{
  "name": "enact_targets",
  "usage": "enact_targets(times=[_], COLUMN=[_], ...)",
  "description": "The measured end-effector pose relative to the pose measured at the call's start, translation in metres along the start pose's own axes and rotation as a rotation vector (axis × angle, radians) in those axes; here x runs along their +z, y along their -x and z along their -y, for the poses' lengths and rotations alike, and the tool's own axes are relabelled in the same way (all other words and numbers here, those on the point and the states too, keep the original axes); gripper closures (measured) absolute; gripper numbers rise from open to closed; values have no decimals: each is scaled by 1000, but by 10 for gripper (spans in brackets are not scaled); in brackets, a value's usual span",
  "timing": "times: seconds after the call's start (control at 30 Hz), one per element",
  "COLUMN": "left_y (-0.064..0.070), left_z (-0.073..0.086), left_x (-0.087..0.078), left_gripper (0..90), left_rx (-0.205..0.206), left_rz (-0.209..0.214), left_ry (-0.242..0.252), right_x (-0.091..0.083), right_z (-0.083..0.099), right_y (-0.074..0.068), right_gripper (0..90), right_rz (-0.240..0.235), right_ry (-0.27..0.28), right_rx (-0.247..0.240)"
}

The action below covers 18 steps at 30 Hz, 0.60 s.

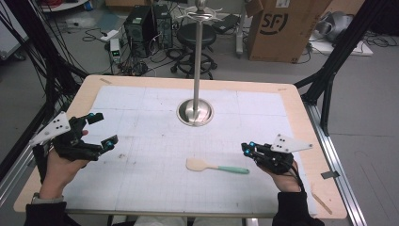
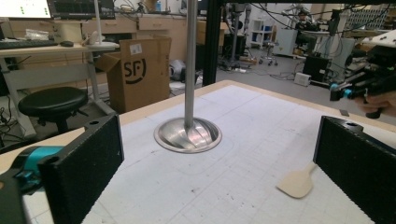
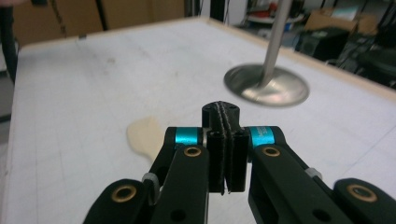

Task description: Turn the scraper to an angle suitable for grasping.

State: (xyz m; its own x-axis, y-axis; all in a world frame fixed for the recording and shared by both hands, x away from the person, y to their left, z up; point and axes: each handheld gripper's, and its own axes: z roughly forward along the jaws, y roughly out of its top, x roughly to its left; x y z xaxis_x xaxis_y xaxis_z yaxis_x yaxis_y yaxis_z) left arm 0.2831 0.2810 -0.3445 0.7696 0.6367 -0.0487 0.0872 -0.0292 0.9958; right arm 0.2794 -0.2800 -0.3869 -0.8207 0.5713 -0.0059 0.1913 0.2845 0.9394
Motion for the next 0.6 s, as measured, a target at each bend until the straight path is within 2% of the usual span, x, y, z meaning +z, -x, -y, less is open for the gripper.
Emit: enact_targets(times=[0.03, 0.1, 0.13, 0.17, 0.2, 0.3, 0.37, 0.5, 0.6], left_y=[0, 0, 0, 0, 0, 1, 1, 0, 0], left_z=[0, 1, 1, 1, 1, 0, 0, 1, 1], left_x=[0, 1, 1, 2, 2, 2, 3, 4, 5], left_gripper=[22, 22, 22, 22, 22, 22, 22, 22, 22], left_rx=[-1, -2, -2, -5, -11, -6, -6, -11, -12], left_rz=[0, -1, -1, -3, -7, -12, -13, -15, -14], left_ry=[-1, -3, -7, -8, -7, 4, -1, -5, -8], right_x=[0, 8, 8, 13, 14, 19, 21, 24, 27], right_z=[0, 7, 7, 15, 20, 33, 38, 41, 44], right_y=[0, -3, -3, -1, 1, 2, 1, -4, -6], right_gripper=[896, 897, 897, 897, 897, 899, 900, 900, 900], right_rz=[0, -26, -26, -70, -86, -93, -106, -139, -146], right_ry=[0, -73, -73, -88, -97, -150, -190, -229, -268], right_rx=[0, 5, 5, 68, 105, 124, 127, 117, 101])
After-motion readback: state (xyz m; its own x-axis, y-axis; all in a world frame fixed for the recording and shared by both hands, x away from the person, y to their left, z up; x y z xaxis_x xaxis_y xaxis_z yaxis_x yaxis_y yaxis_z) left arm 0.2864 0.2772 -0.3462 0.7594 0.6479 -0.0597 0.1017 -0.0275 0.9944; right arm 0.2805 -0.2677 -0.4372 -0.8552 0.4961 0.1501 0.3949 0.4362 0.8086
